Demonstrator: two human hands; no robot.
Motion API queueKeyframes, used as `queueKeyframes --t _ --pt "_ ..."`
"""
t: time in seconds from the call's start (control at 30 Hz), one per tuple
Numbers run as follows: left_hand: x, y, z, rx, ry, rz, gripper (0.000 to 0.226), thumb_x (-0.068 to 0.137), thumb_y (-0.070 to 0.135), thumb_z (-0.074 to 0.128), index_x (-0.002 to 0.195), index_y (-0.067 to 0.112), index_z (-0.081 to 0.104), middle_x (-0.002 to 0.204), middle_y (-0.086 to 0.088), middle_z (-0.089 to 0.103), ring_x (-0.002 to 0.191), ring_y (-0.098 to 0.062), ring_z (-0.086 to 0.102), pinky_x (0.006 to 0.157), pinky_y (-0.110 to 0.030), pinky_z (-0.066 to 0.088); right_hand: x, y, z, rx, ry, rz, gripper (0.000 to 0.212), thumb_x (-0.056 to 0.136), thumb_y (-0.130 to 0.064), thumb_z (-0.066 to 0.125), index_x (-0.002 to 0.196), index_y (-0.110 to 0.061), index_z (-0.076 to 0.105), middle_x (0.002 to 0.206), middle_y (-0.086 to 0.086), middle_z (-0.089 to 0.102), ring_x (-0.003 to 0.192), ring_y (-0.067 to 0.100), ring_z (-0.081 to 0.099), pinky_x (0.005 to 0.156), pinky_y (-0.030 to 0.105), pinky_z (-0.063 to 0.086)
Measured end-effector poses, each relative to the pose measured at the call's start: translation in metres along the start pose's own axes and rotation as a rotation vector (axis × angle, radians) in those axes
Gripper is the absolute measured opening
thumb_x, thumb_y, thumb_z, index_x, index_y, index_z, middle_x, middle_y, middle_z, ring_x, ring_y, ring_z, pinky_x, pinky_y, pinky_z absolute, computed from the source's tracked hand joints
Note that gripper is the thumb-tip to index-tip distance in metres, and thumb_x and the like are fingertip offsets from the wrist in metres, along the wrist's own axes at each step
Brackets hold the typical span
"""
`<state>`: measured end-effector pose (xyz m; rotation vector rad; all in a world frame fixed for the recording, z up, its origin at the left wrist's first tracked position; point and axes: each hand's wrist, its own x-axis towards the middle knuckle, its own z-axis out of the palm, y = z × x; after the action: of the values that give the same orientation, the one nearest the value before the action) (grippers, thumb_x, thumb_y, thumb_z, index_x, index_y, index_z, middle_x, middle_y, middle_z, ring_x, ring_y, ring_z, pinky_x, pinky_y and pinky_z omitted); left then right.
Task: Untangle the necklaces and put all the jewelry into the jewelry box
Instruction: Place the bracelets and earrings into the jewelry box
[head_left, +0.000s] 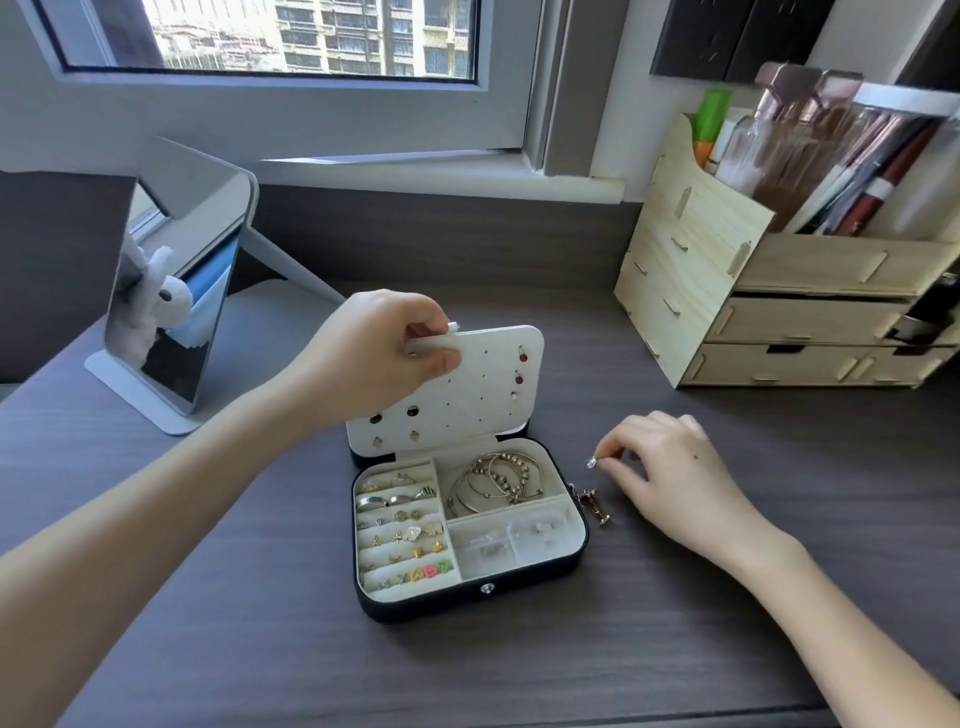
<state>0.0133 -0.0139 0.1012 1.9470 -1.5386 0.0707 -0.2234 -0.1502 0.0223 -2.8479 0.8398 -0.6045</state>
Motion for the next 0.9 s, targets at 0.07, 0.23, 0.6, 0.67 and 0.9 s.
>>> queueKeyframes --t 0.07,0.23,0.6,0.67,0.9 --pt "0.000 -0.004 0.000 -0.032 0.014 -0.007 0.014 0.080 0.026 0.074 0.086 0.016 0.066 0.091 0.003 0.068 0.077 -0.016 0.060 0.068 -0.027 0.048 0.001 -0.004 -0.009 0.092 0.096 0.046 0.013 0.080 -0.011 0.072 0.075 -0.022 0.067 0.072 -0.010 0.064 0.070 0.016 0.057 0.069 0.031 0.038" --pt "-0.002 -0.015 -0.003 -0.295 0.024 -0.090 0.018 0.079 0.024 0.073 0.095 0.024 0.065 0.087 0.003 0.064 0.075 -0.011 0.058 0.065 -0.017 0.046 0.012 -0.046 -0.026 0.598 0.200 0.112 0.014 0.080 -0.009 0.071 0.074 -0.021 0.070 0.067 -0.012 0.068 0.063 0.005 0.061 0.061 0.017 0.046" --pt "-0.013 -0.020 0.000 -0.659 -0.056 -0.260 0.021 0.071 0.052 0.060 0.067 0.035 0.072 0.093 0.022 0.056 0.090 0.000 0.055 0.079 -0.026 0.044 0.065 -0.111 0.011 0.233 0.709 -0.373 0.013 0.088 -0.012 0.061 0.082 -0.007 0.071 0.077 0.001 0.069 0.074 0.015 0.059 0.072 0.030 0.045" --pt "-0.013 -0.021 -0.001 -0.674 -0.053 -0.265 0.016 0.070 0.046 0.062 0.067 0.033 0.072 0.094 0.019 0.056 0.088 0.000 0.055 0.079 -0.027 0.046 0.070 -0.113 0.014 0.195 0.745 -0.406 0.012 0.087 -0.010 0.062 0.081 -0.006 0.072 0.077 0.002 0.069 0.073 0.018 0.060 0.073 0.030 0.045" --pt "-0.016 -0.024 -0.001 -0.641 -0.037 -0.220 0.017 0.070 0.038 0.066 0.069 0.022 0.069 0.096 0.012 0.056 0.091 -0.005 0.055 0.082 -0.030 0.045 0.074 -0.113 0.018 0.151 0.726 -0.470 0.009 0.086 -0.005 0.064 0.082 -0.003 0.071 0.078 0.005 0.070 0.074 0.021 0.063 0.077 0.031 0.045"
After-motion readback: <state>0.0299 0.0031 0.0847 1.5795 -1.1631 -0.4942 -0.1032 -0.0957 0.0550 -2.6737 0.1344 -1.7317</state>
